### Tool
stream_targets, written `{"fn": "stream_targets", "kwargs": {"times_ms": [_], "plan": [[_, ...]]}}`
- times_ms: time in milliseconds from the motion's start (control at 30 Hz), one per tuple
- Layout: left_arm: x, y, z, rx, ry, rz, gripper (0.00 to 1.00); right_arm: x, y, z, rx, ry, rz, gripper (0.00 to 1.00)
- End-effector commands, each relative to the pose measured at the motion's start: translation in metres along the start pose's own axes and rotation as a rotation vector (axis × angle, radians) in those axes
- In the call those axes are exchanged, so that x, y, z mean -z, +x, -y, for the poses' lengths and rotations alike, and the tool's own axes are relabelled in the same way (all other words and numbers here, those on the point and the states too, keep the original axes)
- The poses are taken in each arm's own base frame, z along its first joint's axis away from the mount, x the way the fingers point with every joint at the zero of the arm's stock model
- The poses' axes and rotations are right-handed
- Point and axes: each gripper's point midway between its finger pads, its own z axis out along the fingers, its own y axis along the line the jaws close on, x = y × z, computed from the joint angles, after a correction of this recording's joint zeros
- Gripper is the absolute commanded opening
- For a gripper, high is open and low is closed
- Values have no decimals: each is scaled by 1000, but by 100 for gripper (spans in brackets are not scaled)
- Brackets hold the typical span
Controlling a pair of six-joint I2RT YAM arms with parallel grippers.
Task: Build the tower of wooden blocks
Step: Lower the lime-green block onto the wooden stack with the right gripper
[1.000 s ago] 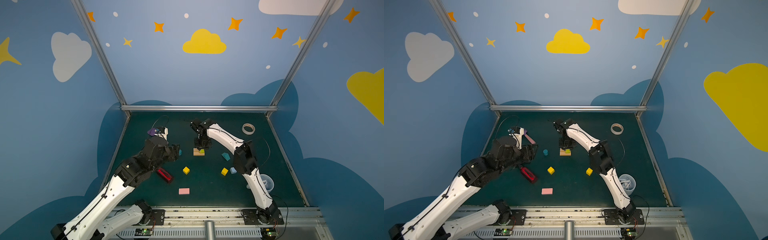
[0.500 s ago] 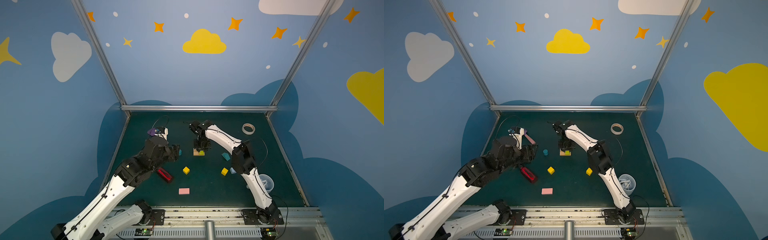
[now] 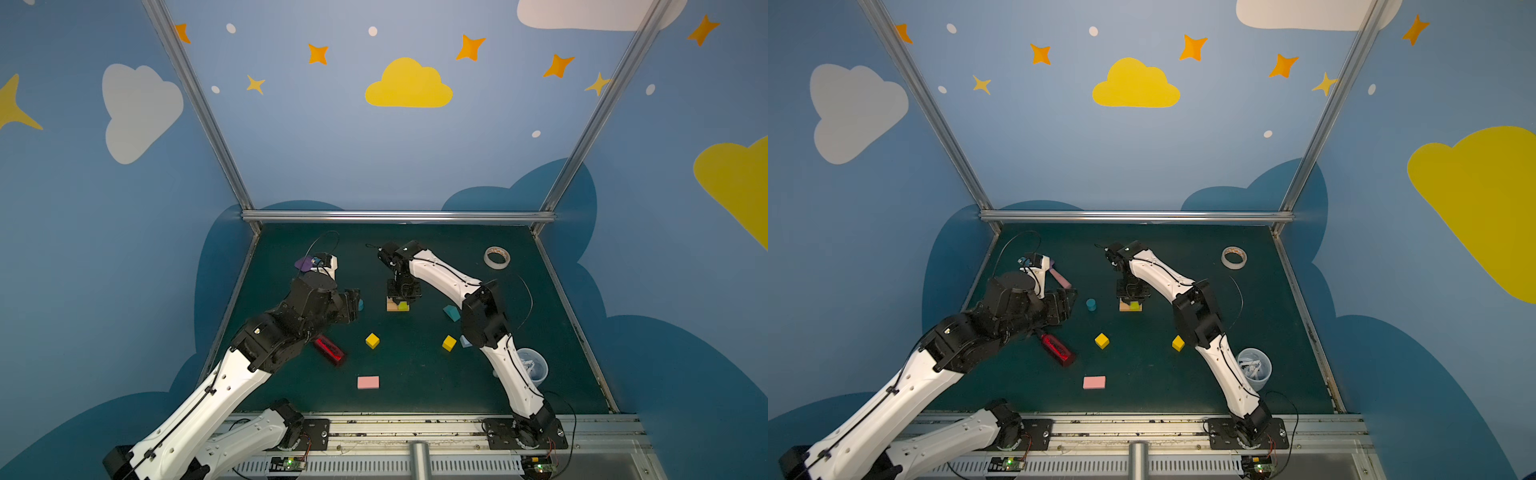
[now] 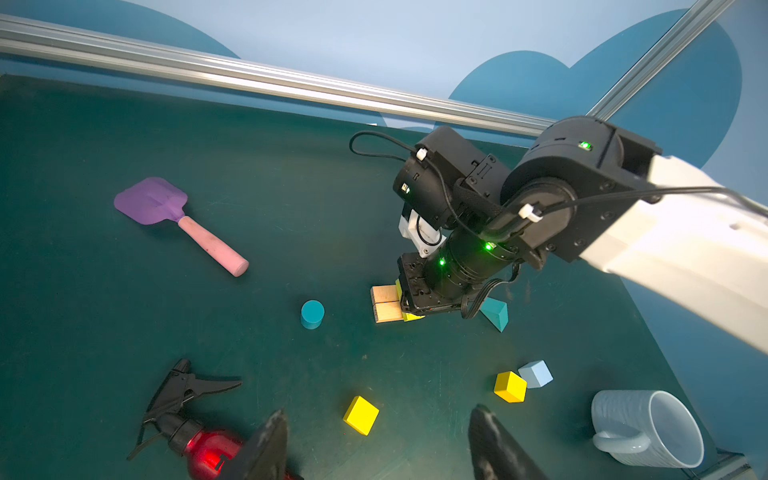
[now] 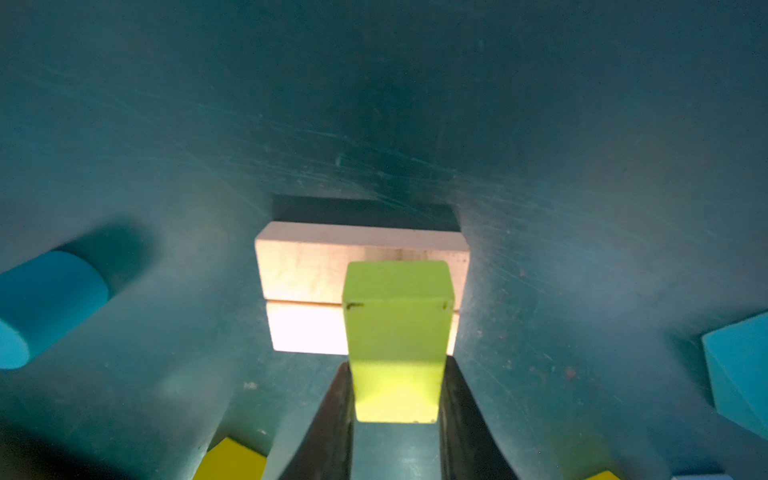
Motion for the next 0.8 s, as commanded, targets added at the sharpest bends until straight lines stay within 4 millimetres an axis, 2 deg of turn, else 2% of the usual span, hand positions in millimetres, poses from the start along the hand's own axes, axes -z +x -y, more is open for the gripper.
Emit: {"fn": "stream_targets", "kwargs": {"times_ms": [0,300,767], "plan": [[3,-3,0,-7,2,0,69,-1,0,3,-8,16,-11,4],[3,-2,0,-4,2,-4,69,-1,-2,3,-14,14,-8,8],[3,0,-1,-1,2,-5,69,-3,-3,4,-16,16,-12,8]]}}
